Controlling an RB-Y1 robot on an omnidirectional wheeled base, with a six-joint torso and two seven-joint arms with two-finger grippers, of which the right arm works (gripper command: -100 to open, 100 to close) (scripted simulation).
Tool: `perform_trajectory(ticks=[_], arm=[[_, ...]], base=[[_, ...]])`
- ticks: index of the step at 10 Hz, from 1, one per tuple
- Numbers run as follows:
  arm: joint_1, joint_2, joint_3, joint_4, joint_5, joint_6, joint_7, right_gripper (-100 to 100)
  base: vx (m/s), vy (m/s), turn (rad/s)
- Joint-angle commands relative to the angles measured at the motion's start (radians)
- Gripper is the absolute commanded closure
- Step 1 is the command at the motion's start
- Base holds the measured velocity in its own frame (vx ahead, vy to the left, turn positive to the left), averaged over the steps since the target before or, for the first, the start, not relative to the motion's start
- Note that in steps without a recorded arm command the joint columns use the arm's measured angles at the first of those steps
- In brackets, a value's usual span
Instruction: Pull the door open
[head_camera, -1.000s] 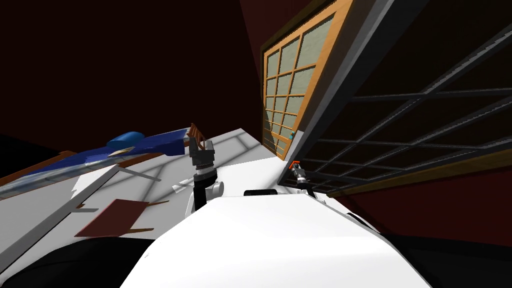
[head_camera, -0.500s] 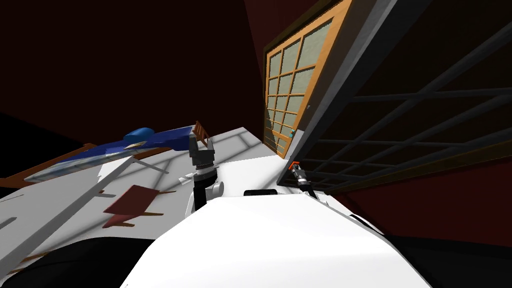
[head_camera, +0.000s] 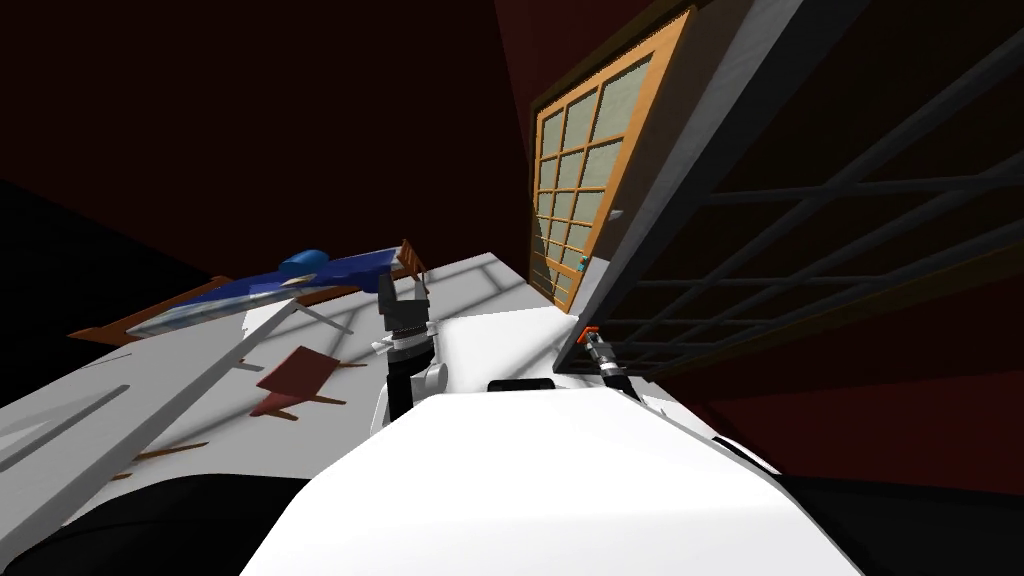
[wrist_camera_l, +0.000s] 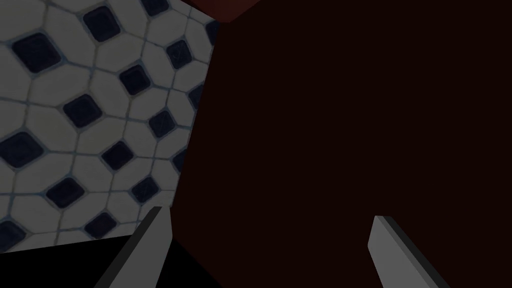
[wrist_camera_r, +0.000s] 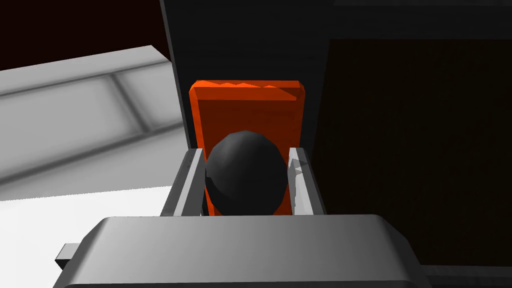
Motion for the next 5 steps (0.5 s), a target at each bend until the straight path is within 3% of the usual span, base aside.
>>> perform_trajectory(ticks=[1,2,5], arm=[[0.0,0.0,0.0,0.0,0.0,0.0,0.0,100],[0.016,-0.013,0.019,0.003,0.011,-0.025,-0.019,100],[0.032,-0.032,0.04,0.008,0.023,-0.06,-0.042,100]], base=[[-0.082,-0.013,0.006],[-0.127,-0.021,0.099],[-0.17,-0.05,0.088]])
